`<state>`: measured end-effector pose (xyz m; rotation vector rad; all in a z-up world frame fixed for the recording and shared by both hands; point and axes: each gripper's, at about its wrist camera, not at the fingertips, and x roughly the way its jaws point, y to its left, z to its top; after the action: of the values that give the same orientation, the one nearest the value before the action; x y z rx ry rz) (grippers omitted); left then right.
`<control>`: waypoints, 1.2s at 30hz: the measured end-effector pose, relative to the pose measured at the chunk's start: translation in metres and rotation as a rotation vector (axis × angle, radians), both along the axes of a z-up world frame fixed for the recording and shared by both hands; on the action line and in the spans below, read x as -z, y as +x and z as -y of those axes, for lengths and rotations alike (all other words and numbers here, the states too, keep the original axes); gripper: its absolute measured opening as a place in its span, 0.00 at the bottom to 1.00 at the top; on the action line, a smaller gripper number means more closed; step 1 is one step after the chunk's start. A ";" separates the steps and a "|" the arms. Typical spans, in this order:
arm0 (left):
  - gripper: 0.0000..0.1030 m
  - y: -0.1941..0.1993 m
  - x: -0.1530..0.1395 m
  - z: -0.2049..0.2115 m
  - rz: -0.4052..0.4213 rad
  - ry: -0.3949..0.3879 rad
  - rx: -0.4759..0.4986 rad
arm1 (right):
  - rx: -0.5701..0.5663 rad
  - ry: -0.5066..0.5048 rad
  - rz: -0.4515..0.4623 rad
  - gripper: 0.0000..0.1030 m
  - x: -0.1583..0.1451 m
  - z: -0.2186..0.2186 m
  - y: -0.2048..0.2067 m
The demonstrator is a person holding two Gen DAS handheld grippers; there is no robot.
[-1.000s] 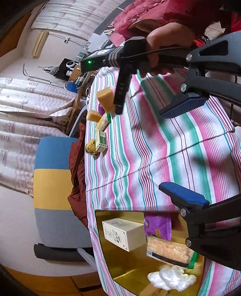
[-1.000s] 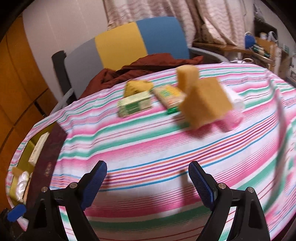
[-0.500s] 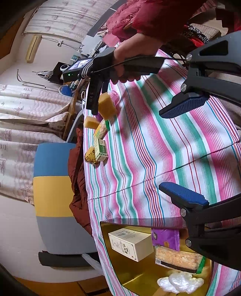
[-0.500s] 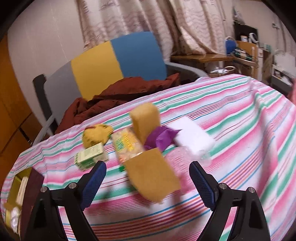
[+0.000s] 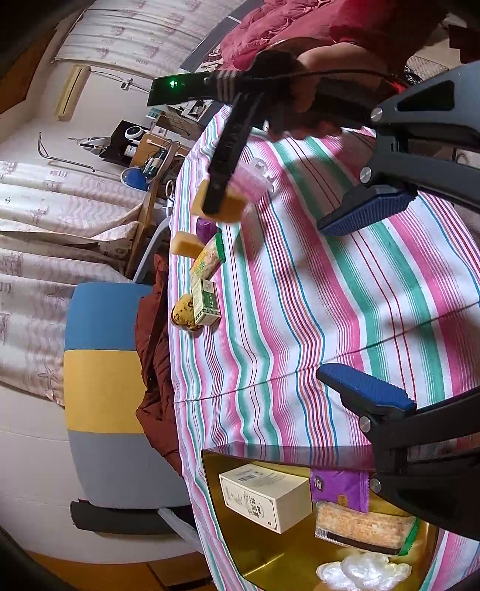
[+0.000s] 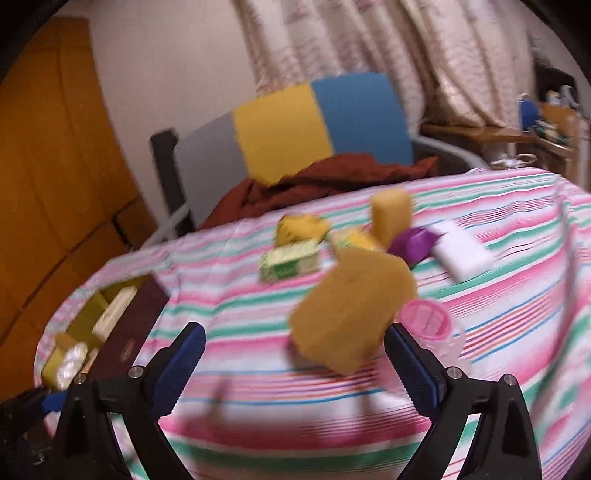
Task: Organize objects
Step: 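Reach right tool to pink hair curler and grasp it, then grasp yellow sponge block with left tool while right tool holds pink curler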
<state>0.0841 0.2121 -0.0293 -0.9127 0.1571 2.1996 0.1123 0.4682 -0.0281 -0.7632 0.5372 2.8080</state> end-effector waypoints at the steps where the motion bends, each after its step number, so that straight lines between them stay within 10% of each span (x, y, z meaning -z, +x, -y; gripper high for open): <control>1: 0.70 0.000 0.001 -0.001 0.003 0.000 0.002 | 0.043 0.009 0.000 0.95 -0.002 -0.009 0.001; 12: 0.70 0.001 0.006 -0.010 0.022 -0.012 0.013 | 0.252 -0.023 0.057 0.95 0.005 -0.078 0.018; 22: 0.70 -0.002 0.007 -0.017 0.046 -0.014 0.016 | 0.100 -0.013 0.222 0.95 0.042 -0.087 -0.020; 28: 0.70 -0.009 0.009 -0.026 0.068 -0.010 0.020 | 0.060 -0.017 0.233 0.72 0.049 -0.085 -0.027; 36: 0.71 -0.027 0.002 -0.052 0.082 0.017 0.034 | -0.082 0.018 0.180 0.72 0.049 -0.040 -0.018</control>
<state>0.0575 0.2642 -0.0311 -0.9827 0.1143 2.1251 0.0943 0.5080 -0.0768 -1.0447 0.4596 2.7750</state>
